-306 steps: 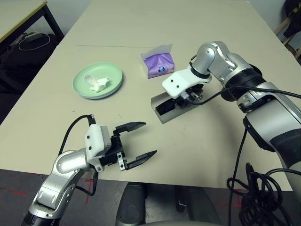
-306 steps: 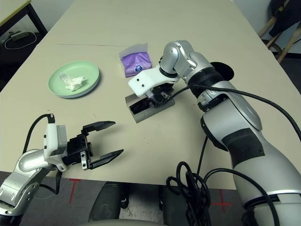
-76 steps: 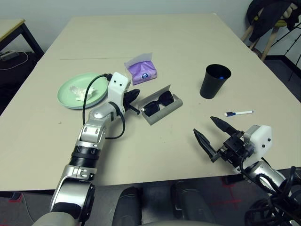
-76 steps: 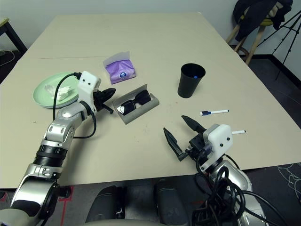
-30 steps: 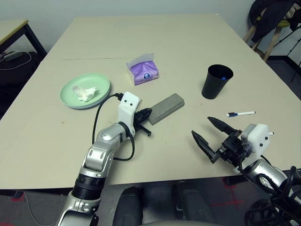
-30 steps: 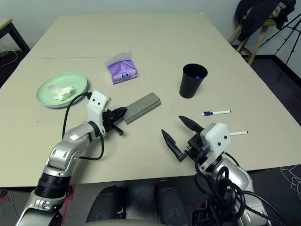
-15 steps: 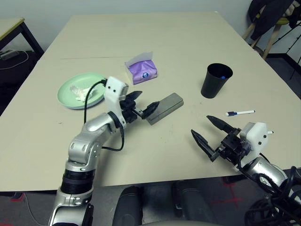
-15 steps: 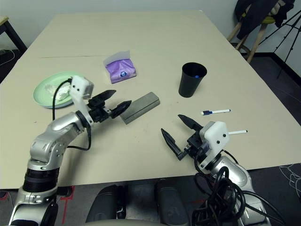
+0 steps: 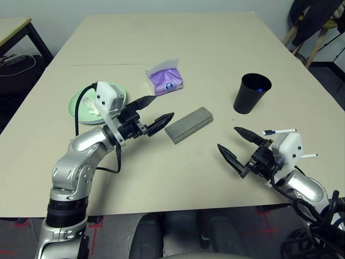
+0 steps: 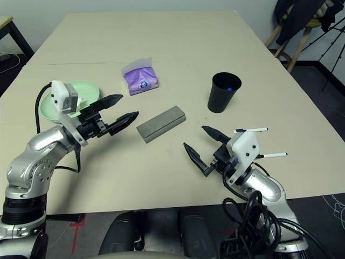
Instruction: Organize and tidy the items on the table.
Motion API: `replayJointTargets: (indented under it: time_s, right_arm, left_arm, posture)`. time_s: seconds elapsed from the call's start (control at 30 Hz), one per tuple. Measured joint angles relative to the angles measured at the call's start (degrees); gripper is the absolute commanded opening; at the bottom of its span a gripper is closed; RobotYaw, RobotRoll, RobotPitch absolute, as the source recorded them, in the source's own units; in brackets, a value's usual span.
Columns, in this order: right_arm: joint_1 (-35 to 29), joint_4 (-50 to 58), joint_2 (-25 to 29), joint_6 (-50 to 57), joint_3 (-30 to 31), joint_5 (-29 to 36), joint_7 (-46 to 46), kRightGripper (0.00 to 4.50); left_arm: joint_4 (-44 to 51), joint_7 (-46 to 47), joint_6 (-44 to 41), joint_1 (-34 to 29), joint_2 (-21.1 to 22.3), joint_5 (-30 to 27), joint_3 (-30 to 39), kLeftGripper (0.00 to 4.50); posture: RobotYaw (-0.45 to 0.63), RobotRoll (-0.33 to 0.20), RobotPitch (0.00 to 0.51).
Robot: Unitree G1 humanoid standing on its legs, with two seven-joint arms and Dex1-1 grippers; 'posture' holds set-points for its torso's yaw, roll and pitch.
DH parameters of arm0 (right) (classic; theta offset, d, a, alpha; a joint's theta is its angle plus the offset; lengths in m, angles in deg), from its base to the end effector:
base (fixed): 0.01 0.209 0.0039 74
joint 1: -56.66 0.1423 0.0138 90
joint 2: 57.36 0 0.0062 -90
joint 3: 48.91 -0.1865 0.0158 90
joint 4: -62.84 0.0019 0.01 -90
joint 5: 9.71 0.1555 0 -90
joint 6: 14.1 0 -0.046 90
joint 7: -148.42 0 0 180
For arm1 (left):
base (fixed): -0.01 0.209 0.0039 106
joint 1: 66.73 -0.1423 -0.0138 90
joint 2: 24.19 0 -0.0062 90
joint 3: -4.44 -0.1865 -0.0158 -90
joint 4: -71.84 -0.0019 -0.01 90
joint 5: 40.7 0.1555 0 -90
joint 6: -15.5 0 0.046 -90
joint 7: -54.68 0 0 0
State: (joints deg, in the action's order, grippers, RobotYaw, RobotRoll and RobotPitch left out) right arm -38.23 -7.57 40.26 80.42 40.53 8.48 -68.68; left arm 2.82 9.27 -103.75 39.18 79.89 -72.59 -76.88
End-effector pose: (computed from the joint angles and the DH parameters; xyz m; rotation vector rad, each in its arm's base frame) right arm 0.2010 -0.2064 0.1012 -0.1473 -0.1244 0.7352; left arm 0.2441 0.2194 0.1848 0.0818 -0.1313 -0.9237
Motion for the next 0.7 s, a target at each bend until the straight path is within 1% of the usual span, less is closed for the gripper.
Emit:
replayJointTargets:
  time_s: [0.07,0.43,0.7]
  right_arm:
    - [0.3,-0.4,0.0,-0.2,0.0,0.1,-0.5,4.50]
    - [2.4,-3.1,0.5,-1.1,0.0,0.1,-2.5,4.50]
    - [4.7,-5.4,1.3,-1.8,-0.1,0.1,-3.5,4.50]
  left_arm:
    - [0.8,-1.3,0.5,-0.9,0.7,-1.1,0.4,4.46]
    - [3.9,-8.3,2.2,-7.6,7.3,-4.9,1.6,4.46]
    - [5.4,-9.6,4.9,-8.4,7.0,-6.7,2.1,4.46]
  posture:
    - [0.00,0.000,0.112]
    - [0.03,0.000,0.116]
    - [0.03,0.000,0.115]
